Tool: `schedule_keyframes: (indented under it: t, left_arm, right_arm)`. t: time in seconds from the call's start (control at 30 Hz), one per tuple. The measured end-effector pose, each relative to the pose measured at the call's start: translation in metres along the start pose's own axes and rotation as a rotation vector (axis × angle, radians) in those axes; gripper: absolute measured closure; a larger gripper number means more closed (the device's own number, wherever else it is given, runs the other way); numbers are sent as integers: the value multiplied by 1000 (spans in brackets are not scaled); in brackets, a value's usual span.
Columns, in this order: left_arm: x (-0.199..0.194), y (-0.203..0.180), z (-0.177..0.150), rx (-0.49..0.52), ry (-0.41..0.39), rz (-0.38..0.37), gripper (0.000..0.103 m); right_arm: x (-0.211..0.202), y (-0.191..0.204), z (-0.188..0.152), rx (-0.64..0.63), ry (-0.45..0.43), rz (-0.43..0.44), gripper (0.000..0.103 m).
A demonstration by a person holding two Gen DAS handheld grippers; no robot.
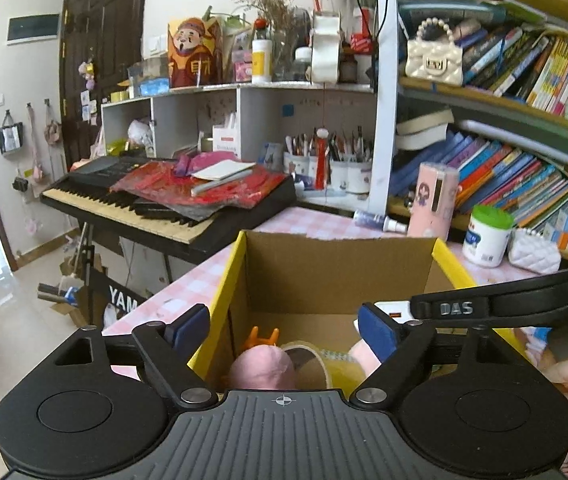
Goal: Organize objects
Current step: 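Lower the chick and charger into the box and open both tools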
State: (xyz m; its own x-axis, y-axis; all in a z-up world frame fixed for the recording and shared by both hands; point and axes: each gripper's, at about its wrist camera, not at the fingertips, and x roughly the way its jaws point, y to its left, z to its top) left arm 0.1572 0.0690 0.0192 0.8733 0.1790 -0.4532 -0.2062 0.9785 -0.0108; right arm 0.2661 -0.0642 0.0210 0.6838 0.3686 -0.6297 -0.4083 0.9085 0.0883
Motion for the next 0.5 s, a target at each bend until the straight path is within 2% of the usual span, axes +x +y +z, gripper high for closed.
schedule_keyframes:
  t: [0.27, 0.5]
  left_arm:
    - [-30, 7, -4, -26, -40, -22, 19]
    - [-53, 18, -18, -57, -37, -32, 19]
  right_arm:
    - [-57, -16, -19, 55, -106, -141, 44]
    - [-85, -22, -52, 119, -94, -230, 44]
